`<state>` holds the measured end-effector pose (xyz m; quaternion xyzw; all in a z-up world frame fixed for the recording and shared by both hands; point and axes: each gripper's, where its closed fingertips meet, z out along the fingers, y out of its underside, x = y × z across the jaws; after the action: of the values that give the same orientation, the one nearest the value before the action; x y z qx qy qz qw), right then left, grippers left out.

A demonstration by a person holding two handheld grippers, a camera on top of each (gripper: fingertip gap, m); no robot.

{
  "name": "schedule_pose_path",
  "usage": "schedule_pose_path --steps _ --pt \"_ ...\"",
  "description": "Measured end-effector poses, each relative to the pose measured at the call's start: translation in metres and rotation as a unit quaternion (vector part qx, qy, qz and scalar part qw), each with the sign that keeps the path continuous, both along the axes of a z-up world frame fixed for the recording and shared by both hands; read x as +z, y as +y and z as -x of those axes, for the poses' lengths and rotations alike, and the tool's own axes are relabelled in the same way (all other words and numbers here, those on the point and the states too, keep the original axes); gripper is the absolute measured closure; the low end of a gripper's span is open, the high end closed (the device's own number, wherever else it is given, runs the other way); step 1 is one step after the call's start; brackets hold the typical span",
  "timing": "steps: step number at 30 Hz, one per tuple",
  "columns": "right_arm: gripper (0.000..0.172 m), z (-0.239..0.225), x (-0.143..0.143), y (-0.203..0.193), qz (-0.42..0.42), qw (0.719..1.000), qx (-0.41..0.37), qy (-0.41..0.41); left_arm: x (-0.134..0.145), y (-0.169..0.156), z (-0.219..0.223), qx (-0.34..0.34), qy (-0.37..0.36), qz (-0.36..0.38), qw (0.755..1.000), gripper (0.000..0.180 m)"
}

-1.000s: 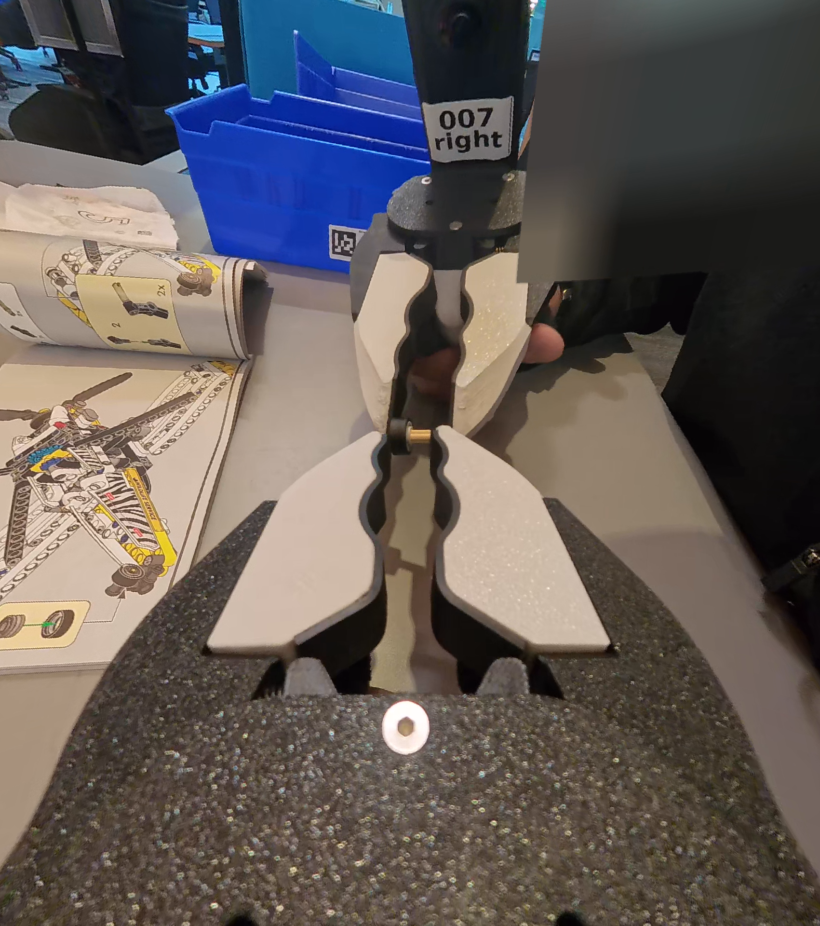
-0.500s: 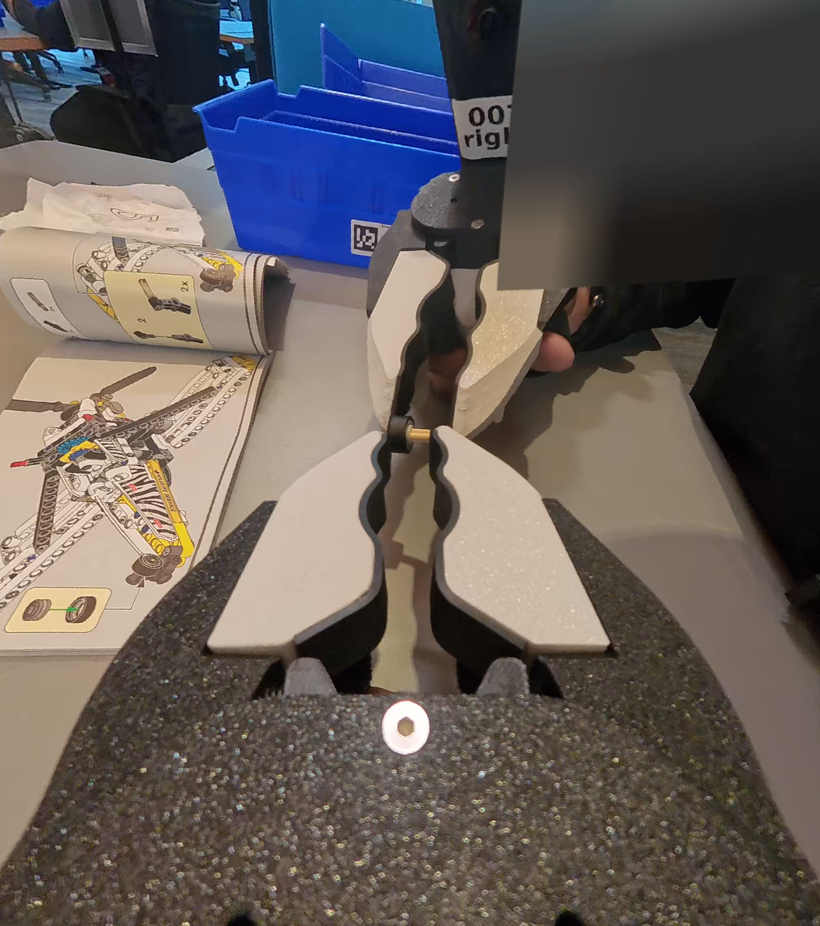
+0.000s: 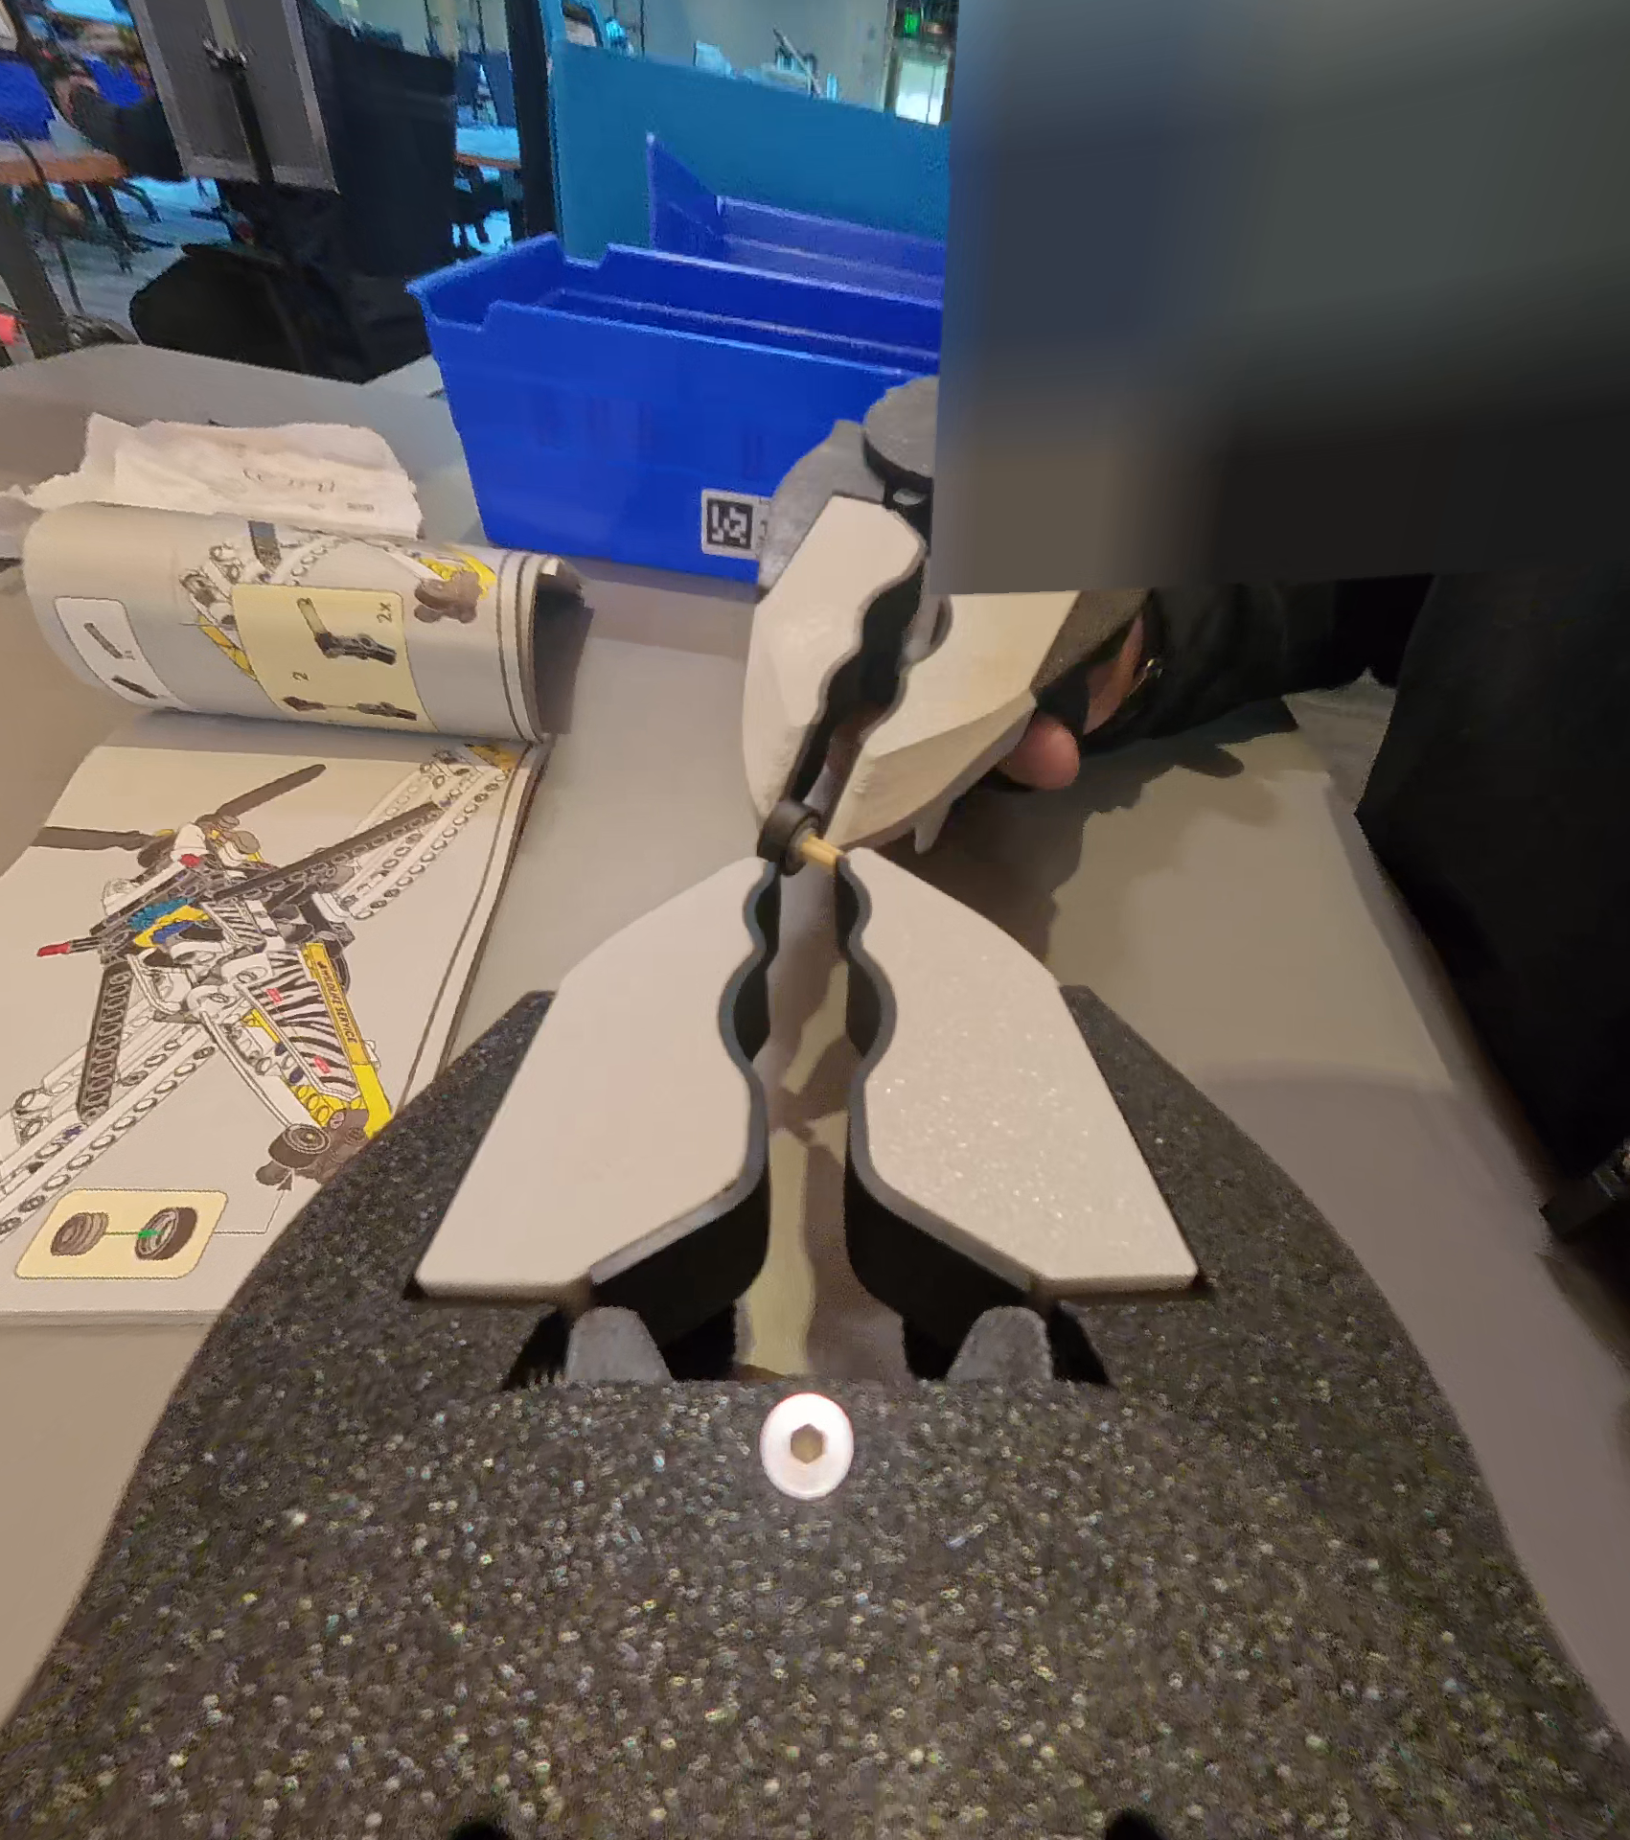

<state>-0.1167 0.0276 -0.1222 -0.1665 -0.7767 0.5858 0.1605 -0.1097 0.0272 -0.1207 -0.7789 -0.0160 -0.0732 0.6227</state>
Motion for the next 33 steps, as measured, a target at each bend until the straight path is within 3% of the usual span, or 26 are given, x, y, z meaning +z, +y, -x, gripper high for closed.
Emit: schedule_pose_path --steps 6,11,14,23,28,33 --pt "0.165 0.001 0.000 0.001 -0.088 0.987 -0.026 0.134 -0.002 0.001 0.000 0.001 0.003 0.007 1.000 0.167" --pt "0.165 -0.004 0.003 -0.002 -0.166 0.949 -0.044 0.263 -0.004 0.003 -0.004 -0.005 -0.015 0.015 1.000 0.164" --pt "0.165 -0.004 0.005 -0.002 -0.185 0.934 -0.053 0.300 -0.002 0.004 -0.005 -0.005 -0.015 0.010 1.000 0.167" --pt "0.163 -0.006 0.008 -0.003 -0.163 0.939 -0.042 0.300 0.001 0.002 -0.005 -0.003 0.021 -0.001 1.000 0.176" --pt "0.154 -0.009 0.001 -0.003 -0.123 0.968 0.004 0.219 -0.004 0.002 -0.007 -0.008 0.064 0.015 0.998 0.176" --pt "0.144 -0.015 -0.006 -0.002 -0.092 0.986 0.057 0.127 -0.020 0.002 -0.011 -0.015 0.165 0.066 0.984 0.176"
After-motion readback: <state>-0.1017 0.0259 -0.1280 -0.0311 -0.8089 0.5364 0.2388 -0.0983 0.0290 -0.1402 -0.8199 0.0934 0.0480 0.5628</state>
